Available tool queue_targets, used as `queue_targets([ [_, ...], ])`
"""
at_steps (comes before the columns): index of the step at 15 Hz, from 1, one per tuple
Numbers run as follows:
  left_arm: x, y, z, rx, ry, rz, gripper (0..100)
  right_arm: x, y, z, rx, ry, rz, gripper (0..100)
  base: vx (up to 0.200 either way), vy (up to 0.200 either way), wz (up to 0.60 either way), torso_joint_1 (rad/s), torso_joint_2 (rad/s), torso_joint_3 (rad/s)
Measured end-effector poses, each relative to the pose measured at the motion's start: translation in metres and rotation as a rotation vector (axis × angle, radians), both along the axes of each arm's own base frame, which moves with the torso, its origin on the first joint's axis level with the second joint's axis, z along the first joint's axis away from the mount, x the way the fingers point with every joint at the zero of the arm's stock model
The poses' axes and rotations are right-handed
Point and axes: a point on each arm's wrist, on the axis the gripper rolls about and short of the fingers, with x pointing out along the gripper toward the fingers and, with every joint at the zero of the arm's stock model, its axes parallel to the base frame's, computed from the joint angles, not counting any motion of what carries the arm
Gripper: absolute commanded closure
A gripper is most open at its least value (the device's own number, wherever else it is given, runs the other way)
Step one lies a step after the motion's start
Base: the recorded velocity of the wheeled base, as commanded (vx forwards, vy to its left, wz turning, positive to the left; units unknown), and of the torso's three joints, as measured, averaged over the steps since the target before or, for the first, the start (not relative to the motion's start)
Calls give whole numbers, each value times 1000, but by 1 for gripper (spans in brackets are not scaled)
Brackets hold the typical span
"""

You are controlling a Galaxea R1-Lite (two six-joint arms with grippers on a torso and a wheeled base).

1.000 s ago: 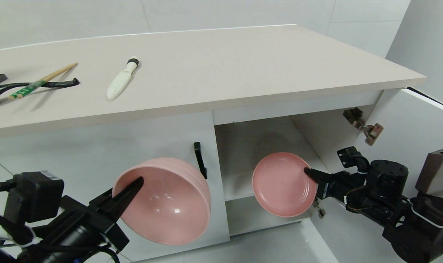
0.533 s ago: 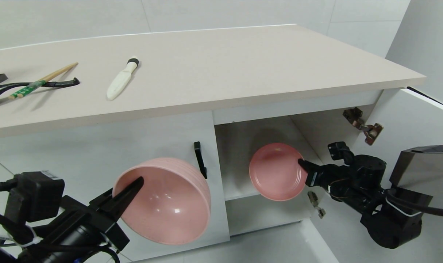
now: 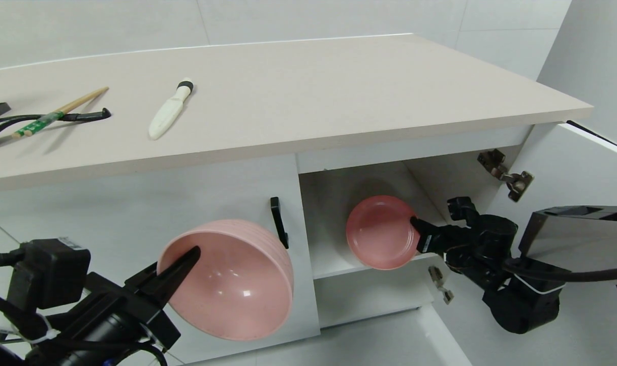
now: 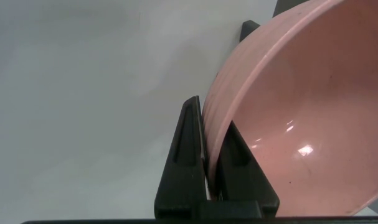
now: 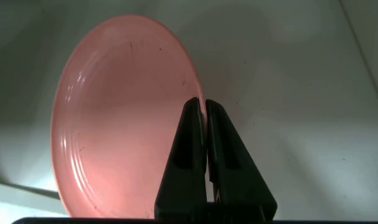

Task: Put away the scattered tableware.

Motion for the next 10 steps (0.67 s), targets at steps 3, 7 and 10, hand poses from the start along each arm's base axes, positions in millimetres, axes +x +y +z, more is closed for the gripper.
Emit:
queue_targets([
  [3,0,0,0,-1,1,0,100,10,2,-9,2,-3,-24,100,0,0,0,0,0,0],
  [7,0,0,0,0,1,0,100,27,6,-13,39,-34,-55,100,0,0,0,0,0,0],
  [10,0,0,0,0,4,0,100,32,8,-18,43,-39,-64,100,0,0,0,0,0,0],
])
